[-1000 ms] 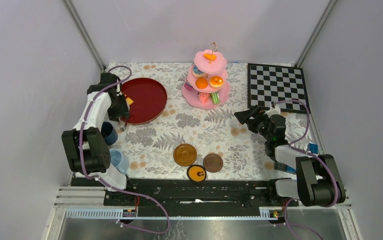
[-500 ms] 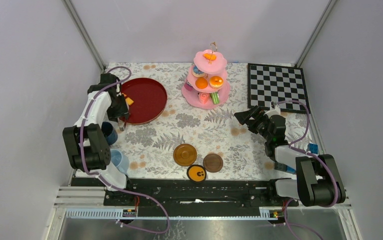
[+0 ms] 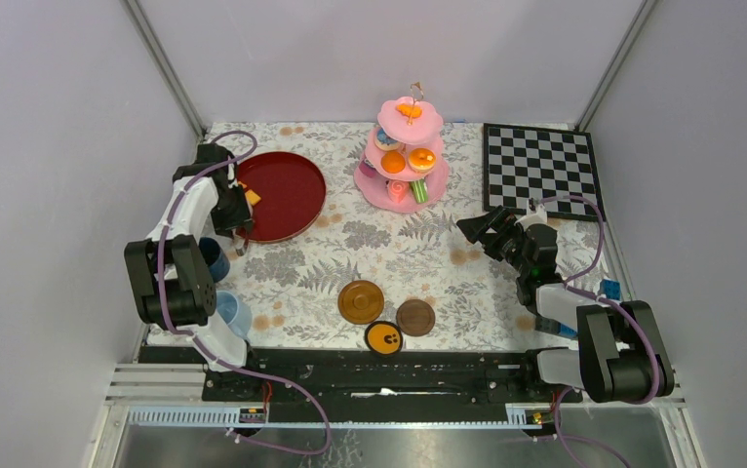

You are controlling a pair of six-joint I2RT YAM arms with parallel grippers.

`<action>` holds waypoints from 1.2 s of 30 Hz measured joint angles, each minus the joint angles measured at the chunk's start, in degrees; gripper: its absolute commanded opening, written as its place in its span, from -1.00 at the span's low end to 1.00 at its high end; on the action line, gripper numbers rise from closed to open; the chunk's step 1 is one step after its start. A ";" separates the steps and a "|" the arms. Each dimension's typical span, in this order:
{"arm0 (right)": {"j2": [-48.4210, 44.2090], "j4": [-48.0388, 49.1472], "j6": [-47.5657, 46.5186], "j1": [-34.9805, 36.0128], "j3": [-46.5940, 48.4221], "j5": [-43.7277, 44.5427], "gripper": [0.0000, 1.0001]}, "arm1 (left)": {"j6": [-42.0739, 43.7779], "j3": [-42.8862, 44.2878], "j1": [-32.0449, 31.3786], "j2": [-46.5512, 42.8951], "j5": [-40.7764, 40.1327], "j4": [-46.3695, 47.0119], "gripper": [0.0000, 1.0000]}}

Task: Serve the afternoon tea
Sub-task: Pick up the desert from the tray, then place the desert on the desert table.

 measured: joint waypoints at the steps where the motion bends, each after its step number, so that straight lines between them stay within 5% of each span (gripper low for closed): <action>1: 0.00 0.00 0.00 0.00 0.00 0.00 0.97 | 0.00 0.00 0.00 0.07 0.07 0.15 -0.24; 12: 0.00 0.00 0.00 0.00 0.00 0.00 0.97 | 0.02 0.11 0.00 0.52 1.07 0.28 -0.66; 36: 0.00 -0.02 0.00 0.00 0.00 0.02 0.97 | -2.25 9.77 -8.04 -8.13 6.82 -1.16 -0.75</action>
